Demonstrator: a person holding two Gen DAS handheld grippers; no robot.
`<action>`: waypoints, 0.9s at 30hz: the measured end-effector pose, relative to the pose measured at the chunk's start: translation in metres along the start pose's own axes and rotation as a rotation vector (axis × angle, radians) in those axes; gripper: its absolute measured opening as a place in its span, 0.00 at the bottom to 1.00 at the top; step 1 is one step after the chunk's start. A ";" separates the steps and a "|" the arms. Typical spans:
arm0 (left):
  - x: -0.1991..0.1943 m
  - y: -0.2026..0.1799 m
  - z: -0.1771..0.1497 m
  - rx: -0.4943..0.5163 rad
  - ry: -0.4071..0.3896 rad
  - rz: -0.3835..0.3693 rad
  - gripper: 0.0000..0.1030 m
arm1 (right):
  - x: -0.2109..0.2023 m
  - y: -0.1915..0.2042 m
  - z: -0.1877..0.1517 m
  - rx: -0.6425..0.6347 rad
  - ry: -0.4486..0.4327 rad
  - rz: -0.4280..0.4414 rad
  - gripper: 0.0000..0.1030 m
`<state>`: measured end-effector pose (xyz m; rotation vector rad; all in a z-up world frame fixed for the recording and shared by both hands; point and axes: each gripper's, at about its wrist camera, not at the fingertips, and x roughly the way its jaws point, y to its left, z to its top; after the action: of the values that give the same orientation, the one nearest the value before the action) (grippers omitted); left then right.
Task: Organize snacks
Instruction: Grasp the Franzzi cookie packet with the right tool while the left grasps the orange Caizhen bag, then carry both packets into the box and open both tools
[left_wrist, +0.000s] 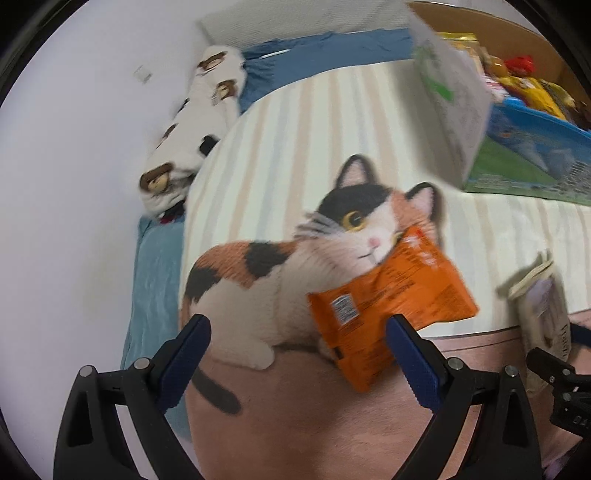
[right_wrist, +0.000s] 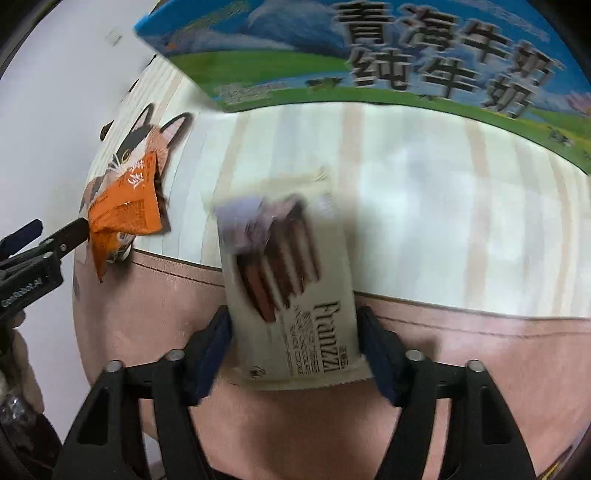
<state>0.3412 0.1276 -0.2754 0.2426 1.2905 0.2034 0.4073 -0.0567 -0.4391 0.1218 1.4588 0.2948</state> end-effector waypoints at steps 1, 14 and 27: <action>0.000 -0.004 0.003 0.024 0.003 -0.019 0.94 | -0.005 0.000 0.003 -0.006 -0.016 0.000 0.89; 0.034 -0.073 0.027 0.466 0.153 -0.116 0.94 | 0.015 0.030 0.050 -0.076 0.066 0.047 0.89; 0.056 -0.039 0.041 0.133 0.223 -0.204 0.86 | 0.015 0.004 0.049 0.037 0.056 0.010 0.89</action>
<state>0.3966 0.1032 -0.3278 0.2031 1.5429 -0.0311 0.4560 -0.0441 -0.4465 0.1519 1.5202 0.2813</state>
